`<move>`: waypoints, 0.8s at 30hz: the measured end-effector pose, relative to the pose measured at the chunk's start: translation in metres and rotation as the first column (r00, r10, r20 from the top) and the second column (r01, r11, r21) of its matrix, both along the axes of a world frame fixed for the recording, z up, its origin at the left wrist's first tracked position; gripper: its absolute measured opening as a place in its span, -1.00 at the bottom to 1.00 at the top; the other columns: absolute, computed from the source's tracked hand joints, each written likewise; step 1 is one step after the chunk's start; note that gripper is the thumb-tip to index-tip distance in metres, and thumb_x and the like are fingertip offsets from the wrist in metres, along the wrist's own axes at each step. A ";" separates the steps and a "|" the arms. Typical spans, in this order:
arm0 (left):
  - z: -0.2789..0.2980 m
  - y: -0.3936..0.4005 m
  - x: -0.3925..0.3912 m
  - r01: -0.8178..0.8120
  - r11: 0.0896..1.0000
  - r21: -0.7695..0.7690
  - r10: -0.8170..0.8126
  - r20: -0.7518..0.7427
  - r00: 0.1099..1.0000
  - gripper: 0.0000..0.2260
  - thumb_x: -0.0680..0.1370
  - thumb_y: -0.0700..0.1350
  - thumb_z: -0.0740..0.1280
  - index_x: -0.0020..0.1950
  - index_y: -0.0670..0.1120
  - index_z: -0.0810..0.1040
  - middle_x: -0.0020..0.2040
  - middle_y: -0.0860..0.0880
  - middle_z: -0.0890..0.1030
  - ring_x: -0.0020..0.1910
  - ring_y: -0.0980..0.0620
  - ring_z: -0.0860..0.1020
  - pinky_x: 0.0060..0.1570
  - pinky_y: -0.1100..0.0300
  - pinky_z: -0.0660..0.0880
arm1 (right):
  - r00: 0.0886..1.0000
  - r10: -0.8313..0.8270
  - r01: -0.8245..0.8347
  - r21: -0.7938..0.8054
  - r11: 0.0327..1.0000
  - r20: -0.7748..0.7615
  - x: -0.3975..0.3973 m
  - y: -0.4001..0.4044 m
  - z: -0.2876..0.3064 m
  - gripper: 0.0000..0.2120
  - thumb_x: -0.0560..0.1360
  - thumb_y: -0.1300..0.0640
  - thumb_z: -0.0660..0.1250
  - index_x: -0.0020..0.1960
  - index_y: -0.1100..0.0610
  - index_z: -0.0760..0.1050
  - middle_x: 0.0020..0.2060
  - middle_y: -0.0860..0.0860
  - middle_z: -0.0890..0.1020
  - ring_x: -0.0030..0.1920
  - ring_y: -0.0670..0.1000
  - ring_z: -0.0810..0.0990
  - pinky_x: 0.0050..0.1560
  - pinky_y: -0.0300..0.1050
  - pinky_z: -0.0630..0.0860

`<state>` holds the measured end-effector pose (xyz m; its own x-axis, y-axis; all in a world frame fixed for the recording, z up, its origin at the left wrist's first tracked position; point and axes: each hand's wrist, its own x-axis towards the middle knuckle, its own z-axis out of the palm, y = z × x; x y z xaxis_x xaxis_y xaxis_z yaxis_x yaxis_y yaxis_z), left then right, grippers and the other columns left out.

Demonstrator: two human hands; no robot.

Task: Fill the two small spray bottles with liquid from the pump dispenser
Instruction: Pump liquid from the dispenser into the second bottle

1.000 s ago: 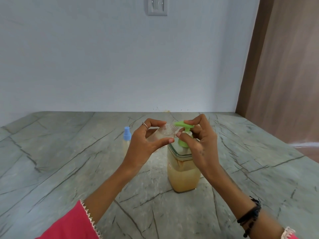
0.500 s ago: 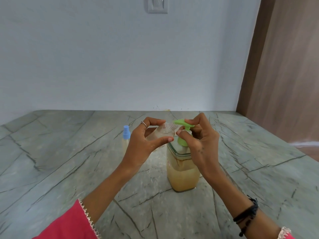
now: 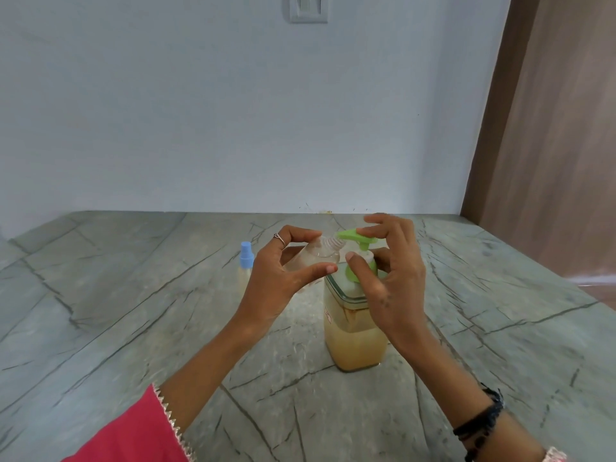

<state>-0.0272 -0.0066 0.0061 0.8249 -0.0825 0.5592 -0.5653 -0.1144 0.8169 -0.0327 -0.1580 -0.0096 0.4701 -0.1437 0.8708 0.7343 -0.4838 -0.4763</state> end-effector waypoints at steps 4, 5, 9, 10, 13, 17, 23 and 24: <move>-0.001 0.000 0.001 0.003 1.000 -0.010 -0.003 -0.008 1.000 -0.63 0.21 -0.04 0.50 -0.03 0.06 0.52 -0.02 0.13 0.61 -0.03 0.22 0.61 -0.06 0.32 0.55 | 0.996 -0.037 0.041 -0.056 0.998 0.081 0.001 0.000 -0.003 -0.80 0.43 0.14 0.31 0.05 0.07 0.50 0.00 -0.21 0.40 -0.17 -0.12 0.57 -0.42 -0.03 0.55; -0.001 0.000 0.001 0.001 1.000 -0.006 -0.001 -0.010 1.000 -0.63 0.21 -0.03 0.50 -0.03 0.07 0.52 -0.01 0.12 0.61 -0.02 0.20 0.61 -0.05 0.30 0.55 | 0.995 -0.038 0.043 -0.055 0.998 0.090 0.001 0.000 -0.002 -0.79 0.42 0.16 0.31 0.05 0.03 0.50 -0.04 -0.26 0.40 -0.22 -0.07 0.58 -0.42 -0.04 0.54; -0.002 0.001 0.001 0.003 1.000 -0.005 -0.003 -0.016 1.000 -0.63 0.21 -0.04 0.50 -0.03 0.06 0.53 -0.01 0.10 0.62 -0.01 0.17 0.61 -0.02 0.26 0.56 | 0.993 -0.057 0.059 -0.016 0.998 0.106 0.002 0.001 0.002 -0.78 0.38 0.21 0.36 0.00 0.02 0.52 -0.11 -0.20 0.44 -0.28 -0.07 0.60 -0.39 -0.17 0.52; -0.002 0.001 0.002 0.001 1.000 0.002 0.000 -0.016 1.000 -0.63 0.20 -0.03 0.51 -0.03 0.07 0.53 -0.01 0.11 0.62 0.00 0.16 0.61 -0.01 0.23 0.56 | 0.993 -0.061 0.062 -0.005 0.998 0.106 0.002 0.001 0.003 -0.80 0.36 0.25 0.38 -0.04 0.08 0.54 -0.13 -0.16 0.47 -0.28 -0.08 0.59 -0.39 -0.19 0.51; -0.002 0.003 0.004 -0.022 0.999 0.032 0.023 -0.012 1.000 -0.62 0.19 0.01 0.51 -0.04 0.10 0.53 0.00 0.10 0.62 0.02 0.12 0.60 0.03 0.18 0.55 | 0.992 -0.079 0.082 -0.019 0.996 0.101 0.002 0.001 0.004 -0.90 0.32 0.31 0.39 -0.19 0.19 0.54 -0.27 -0.05 0.48 -0.32 -0.04 0.50 -0.42 -0.21 0.43; -0.002 0.004 0.006 -0.034 0.998 0.059 0.035 -0.012 0.999 -0.62 0.19 0.01 0.51 -0.03 0.10 0.53 0.01 0.10 0.62 0.02 0.13 0.60 0.01 0.23 0.55 | 0.991 -0.093 0.098 -0.049 0.994 0.096 0.003 0.000 0.005 -0.94 0.31 0.31 0.38 -0.25 0.23 0.51 -0.34 0.01 0.45 -0.34 0.00 0.42 -0.45 -0.27 0.33; 0.000 0.003 0.004 -0.002 1.000 0.020 0.003 -0.030 1.000 -0.64 0.20 -0.01 0.51 -0.04 0.10 0.53 -0.02 0.13 0.62 0.00 0.13 0.60 -0.09 0.27 0.57 | 0.991 -0.074 0.081 -0.062 0.995 0.107 0.004 -0.001 -0.002 -0.83 0.40 0.10 0.31 -0.02 0.08 0.49 -0.12 -0.09 0.43 -0.18 -0.06 0.51 -0.37 -0.18 0.51; 0.000 0.003 0.003 0.004 1.000 0.013 -0.003 -0.034 0.999 -0.64 0.20 -0.02 0.51 -0.04 0.09 0.53 -0.02 0.12 0.63 -0.01 0.13 0.61 -0.12 0.28 0.57 | 0.992 -0.075 0.082 -0.064 0.995 0.105 0.004 -0.001 -0.003 -0.82 0.40 0.10 0.31 0.00 0.08 0.48 -0.10 -0.09 0.43 -0.17 -0.06 0.52 -0.38 -0.14 0.52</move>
<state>-0.0239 -0.0037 0.0058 0.8432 -0.0924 0.5295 -0.5374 -0.1232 0.8343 -0.0287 -0.1586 -0.0122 0.3681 -0.1151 0.9226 0.7358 -0.5706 -0.3648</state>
